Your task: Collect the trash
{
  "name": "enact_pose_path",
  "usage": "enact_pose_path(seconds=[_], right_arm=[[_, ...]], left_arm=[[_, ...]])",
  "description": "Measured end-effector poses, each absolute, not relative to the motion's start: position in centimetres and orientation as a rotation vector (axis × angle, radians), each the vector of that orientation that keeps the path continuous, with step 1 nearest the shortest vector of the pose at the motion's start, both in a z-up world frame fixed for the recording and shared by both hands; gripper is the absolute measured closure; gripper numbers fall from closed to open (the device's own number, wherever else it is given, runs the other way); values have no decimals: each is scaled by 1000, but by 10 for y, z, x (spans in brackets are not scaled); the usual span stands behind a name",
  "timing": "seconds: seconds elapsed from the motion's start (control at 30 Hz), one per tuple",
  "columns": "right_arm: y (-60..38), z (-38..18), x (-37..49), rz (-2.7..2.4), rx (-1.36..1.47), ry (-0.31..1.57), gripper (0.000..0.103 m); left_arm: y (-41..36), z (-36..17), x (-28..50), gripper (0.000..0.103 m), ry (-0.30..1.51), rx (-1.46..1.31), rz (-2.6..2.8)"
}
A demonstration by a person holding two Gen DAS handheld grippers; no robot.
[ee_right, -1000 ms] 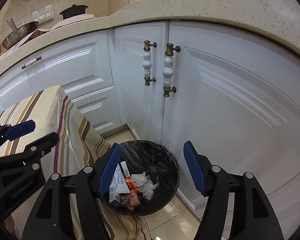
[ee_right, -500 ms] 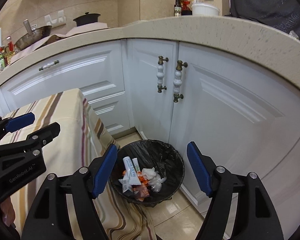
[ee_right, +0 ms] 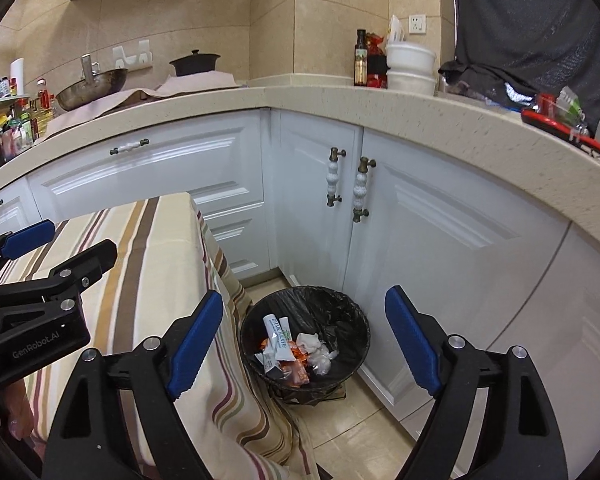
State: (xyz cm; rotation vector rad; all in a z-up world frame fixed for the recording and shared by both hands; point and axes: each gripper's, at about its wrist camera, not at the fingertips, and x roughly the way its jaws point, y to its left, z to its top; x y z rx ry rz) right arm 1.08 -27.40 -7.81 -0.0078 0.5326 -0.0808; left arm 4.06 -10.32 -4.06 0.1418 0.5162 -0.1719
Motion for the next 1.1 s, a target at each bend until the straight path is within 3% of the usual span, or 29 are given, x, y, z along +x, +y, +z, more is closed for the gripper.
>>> enact_pose_path(seconds=[1.1], right_arm=[[-251, -39, -66, -122, -32, 399, 18]], left_arm=[[-76, -5, -28, 12, 394, 68, -200]])
